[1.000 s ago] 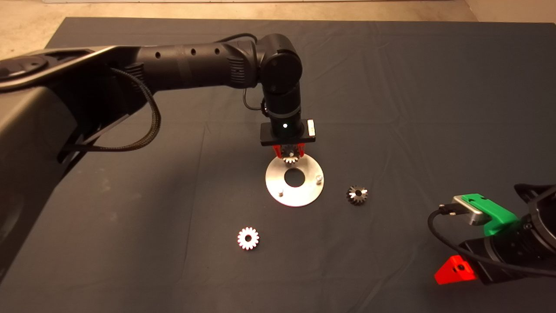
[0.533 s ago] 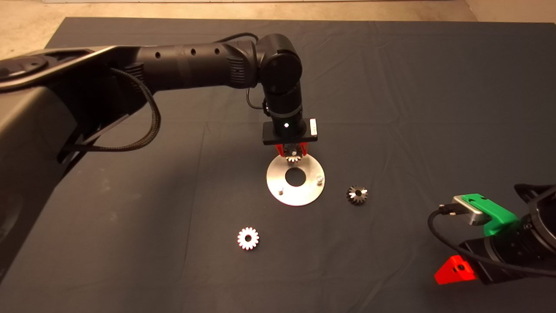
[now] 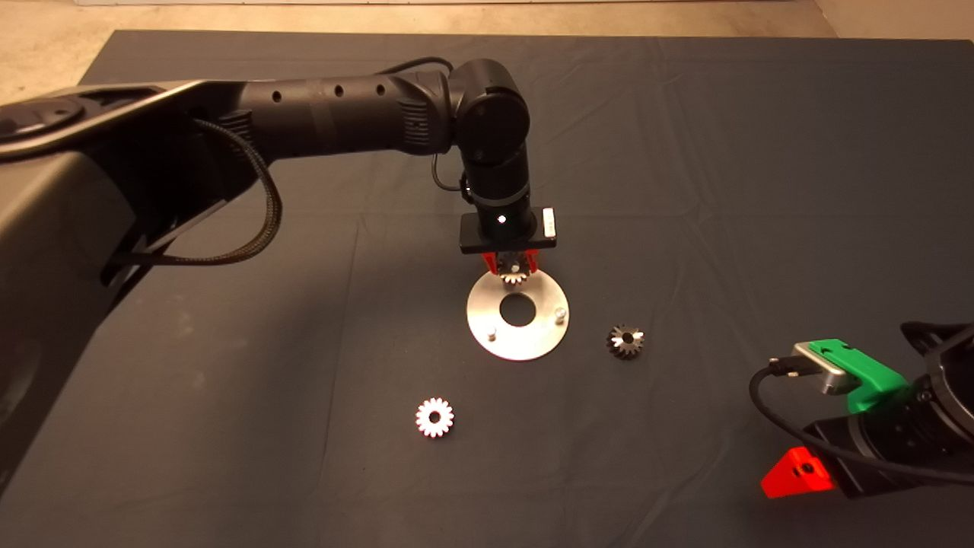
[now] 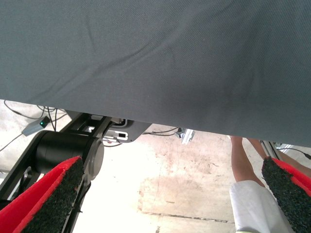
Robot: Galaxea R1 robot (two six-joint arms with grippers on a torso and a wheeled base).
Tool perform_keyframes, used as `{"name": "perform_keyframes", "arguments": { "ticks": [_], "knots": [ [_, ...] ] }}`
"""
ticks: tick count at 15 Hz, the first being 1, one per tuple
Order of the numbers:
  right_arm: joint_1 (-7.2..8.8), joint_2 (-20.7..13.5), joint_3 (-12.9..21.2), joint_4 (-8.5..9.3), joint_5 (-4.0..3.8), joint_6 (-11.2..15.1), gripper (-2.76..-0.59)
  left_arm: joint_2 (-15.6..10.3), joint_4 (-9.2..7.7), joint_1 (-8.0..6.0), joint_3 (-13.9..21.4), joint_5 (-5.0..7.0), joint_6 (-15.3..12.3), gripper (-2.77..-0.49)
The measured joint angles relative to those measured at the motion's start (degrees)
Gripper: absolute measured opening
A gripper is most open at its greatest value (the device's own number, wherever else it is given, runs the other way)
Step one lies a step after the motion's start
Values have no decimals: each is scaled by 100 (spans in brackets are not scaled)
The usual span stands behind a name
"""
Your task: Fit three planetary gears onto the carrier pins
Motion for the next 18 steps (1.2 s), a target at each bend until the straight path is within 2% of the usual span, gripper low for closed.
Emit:
{"name": "perform_keyframes", "arguments": {
  "ticks": [14, 15, 18],
  "knots": [
    [0, 0, 0, -1, 0, 0, -63, 0, 13, -2, -9, 20, -7, -227],
    [0, 0, 0, -1, 0, 0, -63, 0, 15, -6, -9, 9, -5, -227],
    [0, 0, 0, -1, 0, 0, -63, 0, 51, -35, -9, -127, -2, -227]
  ]
}}
